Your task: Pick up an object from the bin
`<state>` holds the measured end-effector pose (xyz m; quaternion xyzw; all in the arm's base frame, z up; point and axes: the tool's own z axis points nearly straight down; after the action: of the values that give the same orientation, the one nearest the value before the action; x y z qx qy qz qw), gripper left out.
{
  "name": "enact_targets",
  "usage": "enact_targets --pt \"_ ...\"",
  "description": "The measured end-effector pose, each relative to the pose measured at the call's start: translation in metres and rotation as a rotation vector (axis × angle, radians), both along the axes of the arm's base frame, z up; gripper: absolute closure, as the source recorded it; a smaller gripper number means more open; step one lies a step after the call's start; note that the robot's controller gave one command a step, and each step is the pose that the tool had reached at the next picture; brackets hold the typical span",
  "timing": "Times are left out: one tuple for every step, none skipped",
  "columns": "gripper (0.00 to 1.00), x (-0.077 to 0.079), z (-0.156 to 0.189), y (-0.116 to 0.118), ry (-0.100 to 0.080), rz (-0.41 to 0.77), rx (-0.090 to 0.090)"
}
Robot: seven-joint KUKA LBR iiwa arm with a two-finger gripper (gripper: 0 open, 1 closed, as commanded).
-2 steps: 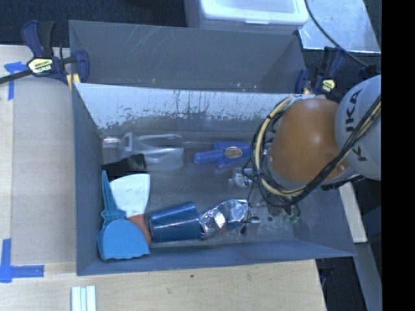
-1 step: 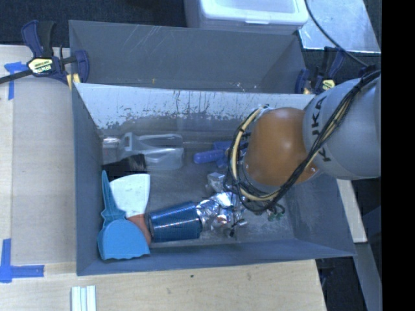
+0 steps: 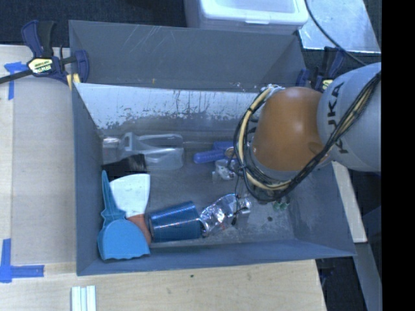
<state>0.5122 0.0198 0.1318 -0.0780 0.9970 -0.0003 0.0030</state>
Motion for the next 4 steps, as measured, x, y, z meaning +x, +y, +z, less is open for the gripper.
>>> enact_targets --pt "0.0 0.008 -0.031 0.047 0.008 0.205 -0.001" --pt "0.0 0.003 -0.06 0.036 0.007 0.275 -0.002" --pt "1.0 -0.004 -0.059 0.103 -0.002 0.356 -0.001" --pt "1.0 -0.004 -0.059 0.103 -0.002 0.356 -0.001"
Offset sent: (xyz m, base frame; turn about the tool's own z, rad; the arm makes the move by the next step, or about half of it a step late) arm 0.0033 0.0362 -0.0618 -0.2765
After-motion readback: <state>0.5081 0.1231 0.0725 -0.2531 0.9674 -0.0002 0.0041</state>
